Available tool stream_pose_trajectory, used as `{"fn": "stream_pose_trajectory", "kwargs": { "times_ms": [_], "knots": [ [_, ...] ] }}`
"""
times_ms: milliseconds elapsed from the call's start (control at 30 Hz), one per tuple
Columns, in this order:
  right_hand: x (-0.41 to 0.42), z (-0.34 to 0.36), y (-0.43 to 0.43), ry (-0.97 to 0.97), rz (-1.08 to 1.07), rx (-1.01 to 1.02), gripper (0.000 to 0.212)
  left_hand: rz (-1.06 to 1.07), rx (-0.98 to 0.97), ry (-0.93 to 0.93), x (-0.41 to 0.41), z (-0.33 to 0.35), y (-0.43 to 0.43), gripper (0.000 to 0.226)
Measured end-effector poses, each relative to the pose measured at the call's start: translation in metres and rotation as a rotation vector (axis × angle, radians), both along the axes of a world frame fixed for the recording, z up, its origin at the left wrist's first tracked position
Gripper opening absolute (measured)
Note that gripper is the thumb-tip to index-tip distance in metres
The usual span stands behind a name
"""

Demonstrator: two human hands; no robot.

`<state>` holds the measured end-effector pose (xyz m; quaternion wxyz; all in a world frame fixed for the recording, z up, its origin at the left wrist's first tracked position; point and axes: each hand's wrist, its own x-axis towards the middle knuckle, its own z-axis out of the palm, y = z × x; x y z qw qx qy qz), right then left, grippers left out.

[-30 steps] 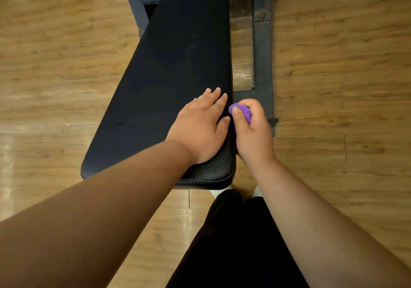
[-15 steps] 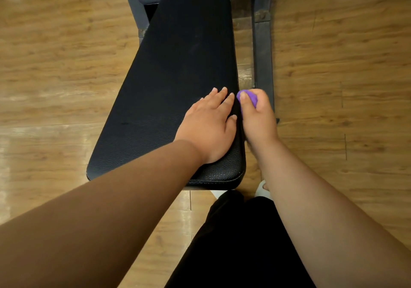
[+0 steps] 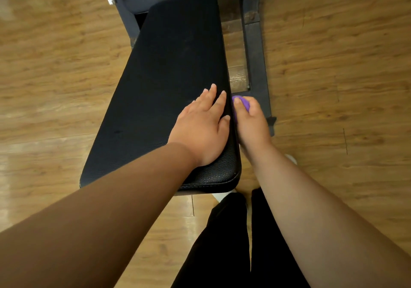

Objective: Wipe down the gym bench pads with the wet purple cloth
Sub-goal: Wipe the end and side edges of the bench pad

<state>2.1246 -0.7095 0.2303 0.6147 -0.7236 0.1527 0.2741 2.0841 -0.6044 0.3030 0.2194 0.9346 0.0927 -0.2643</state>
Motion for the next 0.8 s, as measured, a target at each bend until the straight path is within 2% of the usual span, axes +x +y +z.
{"fn": "stream_pose_trajectory", "kwargs": {
  "times_ms": [133, 233, 433, 567, 800],
  "knots": [
    [-0.027, 0.006, -0.019, -0.028, 0.04, 0.032, 0.006, -0.084, 0.057, 0.094, 0.004, 0.0, -0.001, 0.057],
    [-0.015, 0.001, -0.013, -0.057, 0.049, 0.01, 0.007, -0.111, 0.066, 0.152, 0.009, 0.003, -0.001, 0.058],
    [-0.003, -0.005, -0.005, 0.032, -0.005, 0.074, 0.009, -0.028, 0.039, 0.061, 0.018, 0.0, -0.002, 0.056],
    [-0.022, -0.004, -0.016, 0.057, -0.015, 0.097, 0.015, -0.018, 0.02, 0.056, 0.018, -0.007, -0.004, 0.057],
    [0.001, -0.01, 0.001, 0.14, -0.08, 0.105, 0.013, 0.002, -0.004, 0.026, 0.017, -0.009, -0.003, 0.053]
  ]
}}
